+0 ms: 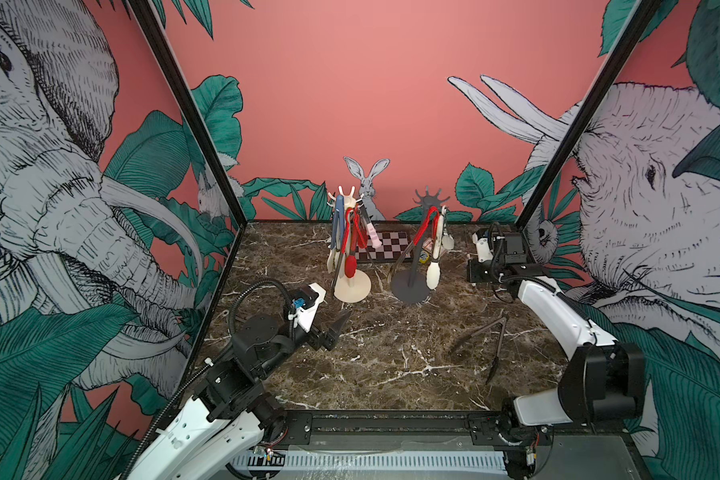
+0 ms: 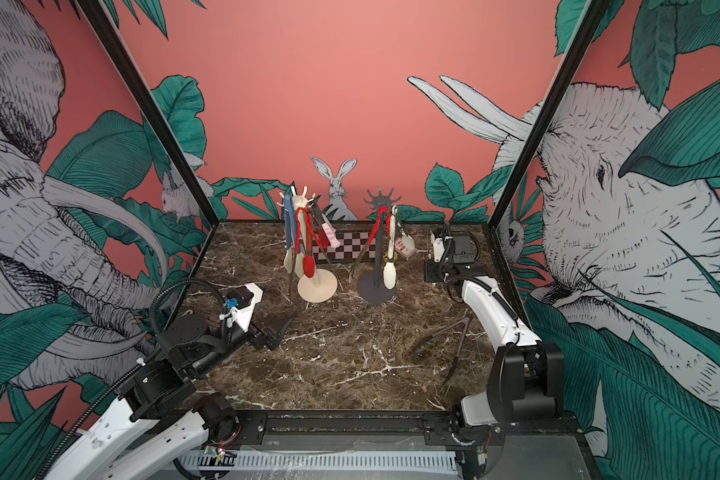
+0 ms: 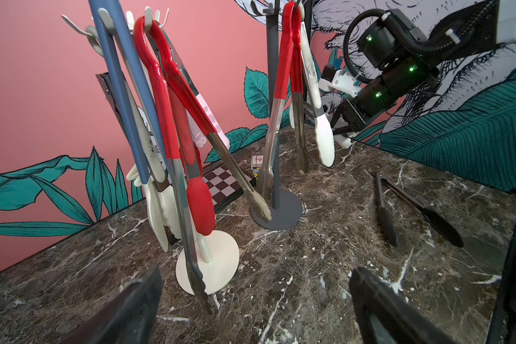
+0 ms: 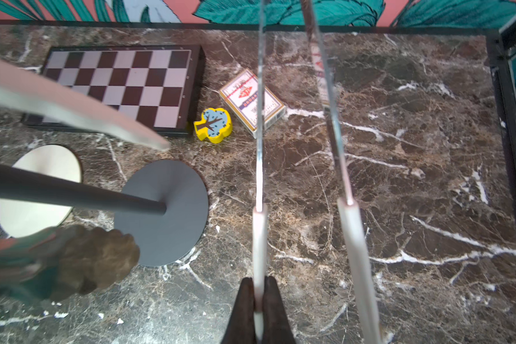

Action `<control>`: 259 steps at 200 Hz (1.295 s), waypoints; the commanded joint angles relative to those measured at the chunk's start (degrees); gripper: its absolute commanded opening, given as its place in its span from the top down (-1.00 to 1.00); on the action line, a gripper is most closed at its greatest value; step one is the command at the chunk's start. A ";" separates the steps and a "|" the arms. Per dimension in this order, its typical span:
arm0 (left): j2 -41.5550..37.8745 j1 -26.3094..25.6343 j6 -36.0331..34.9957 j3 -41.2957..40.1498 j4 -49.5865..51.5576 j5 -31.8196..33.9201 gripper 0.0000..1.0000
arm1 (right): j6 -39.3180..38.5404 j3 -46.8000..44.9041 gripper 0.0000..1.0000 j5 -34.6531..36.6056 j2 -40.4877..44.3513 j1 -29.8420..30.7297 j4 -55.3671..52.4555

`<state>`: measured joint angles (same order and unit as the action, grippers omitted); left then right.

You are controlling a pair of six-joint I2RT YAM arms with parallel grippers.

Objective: Hang food tongs on kitchen utensil racks
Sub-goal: Pick up the food tongs from the center of the board.

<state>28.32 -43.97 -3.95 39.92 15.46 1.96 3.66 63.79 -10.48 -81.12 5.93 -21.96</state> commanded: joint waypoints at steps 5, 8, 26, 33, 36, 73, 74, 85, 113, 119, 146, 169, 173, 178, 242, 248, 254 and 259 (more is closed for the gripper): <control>-0.45 0.02 -0.83 -0.73 -1.65 -0.98 -0.99 | -2.07 -0.37 1.00 -4.62 3.16 -0.13 4.93; -0.52 0.00 -0.76 -0.80 -1.66 -0.99 -0.99 | -2.12 -0.47 1.00 -4.90 3.34 -0.13 5.09; -0.41 0.01 -0.74 -0.87 -1.91 -1.16 -0.99 | -2.52 -1.42 1.00 -7.57 4.78 -0.19 7.05; -0.37 0.02 -0.72 -0.90 -2.08 -1.25 -0.99 | -2.60 -1.91 1.00 -8.33 5.42 -0.13 7.87; -0.37 0.02 -0.78 -0.90 -2.13 -1.30 -0.99 | -2.61 -2.12 1.00 -8.67 5.73 -0.13 8.25; -0.04 0.01 -0.75 -1.07 -2.72 -1.88 -0.99 | -3.20 -3.68 1.00 -12.05 8.21 -0.16 10.92; -0.03 0.02 -0.73 -1.07 -2.72 -1.88 -0.99 | -3.21 -3.68 1.00 -12.13 8.19 -0.14 10.95; -0.06 0.01 -0.72 -1.07 -2.72 -1.95 -0.99 | -3.45 -3.76 1.00 -12.92 8.71 -0.13 11.02; -0.10 0.02 -0.95 -1.16 -2.81 -1.96 -0.99 | -3.65 -3.76 1.00 -14.36 9.77 -0.39 11.90; -0.21 0.01 -0.87 -1.16 -2.81 -1.97 -0.99 | -3.81 -3.70 1.00 -14.74 9.91 -0.40 11.98; -0.76 0.00 -0.81 -1.42 -2.55 -2.09 -0.99 | -4.25 -3.19 1.00 -16.34 10.76 -0.91 12.66; -1.14 -0.05 -0.82 -1.68 -2.46 -2.16 -0.99 | -4.44 -2.48 1.00 -17.77 11.01 -1.35 13.08; -1.16 0.02 -0.80 -1.69 -2.46 -2.17 -0.99 | -4.41 -2.33 1.00 -17.99 10.94 -1.43 13.08; -1.26 0.02 -0.73 -1.73 -2.44 -2.14 -0.99 | -4.38 -2.05 1.00 -18.42 10.91 -1.53 13.08; -1.58 0.01 -0.80 -1.89 -2.56 -2.63 -0.99 | -5.73 1.47 1.00 -22.24 10.09 -2.11 12.23; -1.58 0.02 -0.86 -1.88 -2.54 -2.62 -0.99 | -5.85 1.51 1.00 -22.36 10.24 -2.22 12.66; -1.51 -0.03 -0.83 -1.87 -2.56 -2.69 -0.99 | -6.00 1.51 1.00 -22.70 10.38 -2.24 13.14; -1.51 0.02 -0.87 -1.87 -2.59 -2.68 -0.99 | -6.16 1.56 1.00 -23.02 10.50 -2.24 13.37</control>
<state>27.33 -43.97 -3.97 38.48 14.61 -0.03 -0.67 63.79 -30.83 -71.50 4.08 -11.97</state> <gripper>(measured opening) 0.996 0.051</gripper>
